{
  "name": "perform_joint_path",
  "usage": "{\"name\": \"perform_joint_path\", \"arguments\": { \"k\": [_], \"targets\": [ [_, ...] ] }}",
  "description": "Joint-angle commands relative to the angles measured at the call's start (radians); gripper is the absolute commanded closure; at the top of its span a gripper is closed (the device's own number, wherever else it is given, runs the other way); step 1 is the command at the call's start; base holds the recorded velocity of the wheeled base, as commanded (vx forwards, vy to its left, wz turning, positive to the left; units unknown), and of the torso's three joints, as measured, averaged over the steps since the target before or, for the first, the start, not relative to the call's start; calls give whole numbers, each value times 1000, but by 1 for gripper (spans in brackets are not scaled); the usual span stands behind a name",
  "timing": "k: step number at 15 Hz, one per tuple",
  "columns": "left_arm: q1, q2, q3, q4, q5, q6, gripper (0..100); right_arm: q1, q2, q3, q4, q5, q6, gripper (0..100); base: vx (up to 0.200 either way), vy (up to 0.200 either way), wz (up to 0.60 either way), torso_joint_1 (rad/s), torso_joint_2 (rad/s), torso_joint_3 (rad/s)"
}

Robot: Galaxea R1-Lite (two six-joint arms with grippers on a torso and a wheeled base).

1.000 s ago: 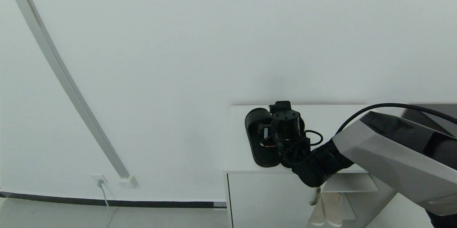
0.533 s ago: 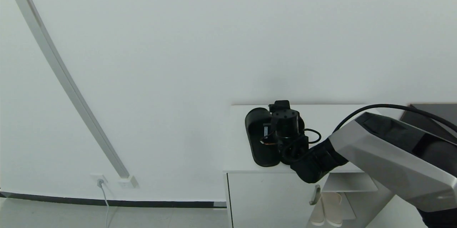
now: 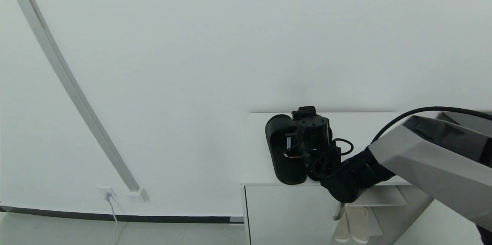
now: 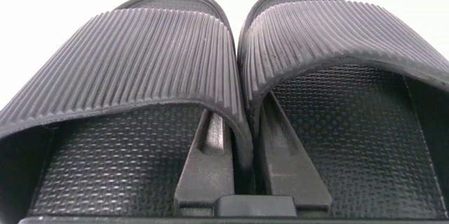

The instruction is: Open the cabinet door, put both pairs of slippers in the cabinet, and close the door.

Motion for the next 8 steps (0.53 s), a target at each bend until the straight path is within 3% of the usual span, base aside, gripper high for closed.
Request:
{"name": "perform_joint_path", "arguments": {
  "k": [1, 6, 8],
  "targets": [
    [0, 1, 0, 0, -1, 1, 100, 43, -166, 151, -8, 68, 1, 100, 0, 0, 0, 0, 0, 0],
    [0, 1, 0, 0, -1, 1, 100, 81, -305, 465, -192, 236, 2, 100, 0, 0, 0, 0, 0, 0],
    [0, 1, 0, 0, -1, 2, 100, 81, -336, 522, -223, 325, -4, 100, 0, 0, 0, 0, 0, 0]
  ]
}}
